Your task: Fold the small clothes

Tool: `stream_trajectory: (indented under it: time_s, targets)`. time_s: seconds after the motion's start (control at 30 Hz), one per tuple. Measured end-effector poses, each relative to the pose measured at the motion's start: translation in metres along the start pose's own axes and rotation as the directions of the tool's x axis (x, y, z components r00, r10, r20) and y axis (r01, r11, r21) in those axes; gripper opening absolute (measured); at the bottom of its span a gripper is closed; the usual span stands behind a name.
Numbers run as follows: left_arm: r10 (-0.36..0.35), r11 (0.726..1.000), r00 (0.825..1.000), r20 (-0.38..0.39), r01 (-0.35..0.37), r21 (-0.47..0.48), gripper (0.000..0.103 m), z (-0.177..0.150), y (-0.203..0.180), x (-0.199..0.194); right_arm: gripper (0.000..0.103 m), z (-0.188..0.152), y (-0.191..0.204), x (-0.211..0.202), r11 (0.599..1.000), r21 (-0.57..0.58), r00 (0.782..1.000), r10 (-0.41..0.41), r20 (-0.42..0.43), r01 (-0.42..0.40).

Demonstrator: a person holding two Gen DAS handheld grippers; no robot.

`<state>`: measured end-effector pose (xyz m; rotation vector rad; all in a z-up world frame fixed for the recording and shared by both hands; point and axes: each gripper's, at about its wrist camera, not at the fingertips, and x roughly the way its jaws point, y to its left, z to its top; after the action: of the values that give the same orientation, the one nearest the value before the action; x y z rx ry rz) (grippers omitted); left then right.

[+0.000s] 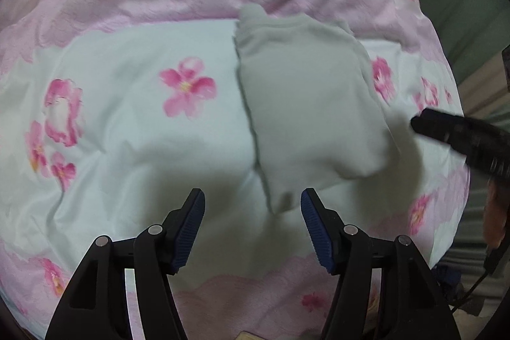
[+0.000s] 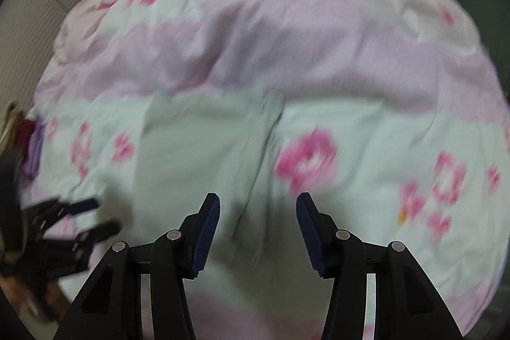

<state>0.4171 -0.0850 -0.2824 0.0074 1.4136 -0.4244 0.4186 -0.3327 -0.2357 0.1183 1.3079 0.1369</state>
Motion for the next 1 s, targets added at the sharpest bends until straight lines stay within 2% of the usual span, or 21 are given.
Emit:
stream_trajectory:
  time_s: [0.1,0.27,0.33,0.47,0.57,0.67,0.77,0.9,1.0]
  targets:
    - [-0.007,0.999,1.000,-0.021,0.008,0.036,0.062,-0.007,-0.009,0.008,0.051,-0.026,0.006,0.010,1.000,-0.017,0.998,0.025,-0.049,-0.025]
    - [-0.033,0.997,0.998,-0.055,0.036,0.067,0.062,-0.010,-0.020,0.022,0.051,-0.032,0.026,0.038,0.998,-0.043,0.994,0.039,-0.101,-0.044]
    - [-0.045,0.997,0.997,-0.070,0.049,0.062,0.062,-0.009,-0.023,0.032,0.051,-0.030,0.026,0.046,0.999,-0.048,0.994,0.020,-0.111,-0.025]
    - [0.004,0.996,0.997,-0.073,0.002,0.092,0.060,-0.008,-0.028,0.047,0.050,-0.025,0.024,0.061,0.998,-0.040,0.990,0.034,-0.140,-0.040]
    - [0.021,0.995,0.999,-0.039,-0.017,0.102,0.048,-0.006,-0.029,0.044,0.043,-0.028,0.021,0.064,0.998,-0.050,0.988,0.025,-0.150,-0.033]
    - [0.049,0.992,0.999,-0.024,-0.046,0.116,0.029,-0.004,-0.028,0.043,0.035,-0.031,0.014,0.063,0.998,-0.038,0.987,0.038,-0.156,-0.044]
    - [0.018,0.994,0.999,-0.036,-0.014,0.104,0.015,-0.005,-0.025,0.043,0.016,-0.032,0.008,0.064,0.998,-0.042,0.986,0.043,-0.162,-0.051]
    - [0.010,0.995,0.999,-0.037,-0.006,0.104,0.013,-0.009,-0.018,0.038,0.014,-0.032,0.006,0.057,0.997,-0.047,0.988,0.047,-0.144,-0.054]
    - [-0.002,0.998,0.998,-0.062,0.006,0.066,0.013,-0.013,-0.007,0.038,0.013,-0.035,-0.006,0.042,0.998,-0.011,0.990,0.063,-0.124,-0.065]
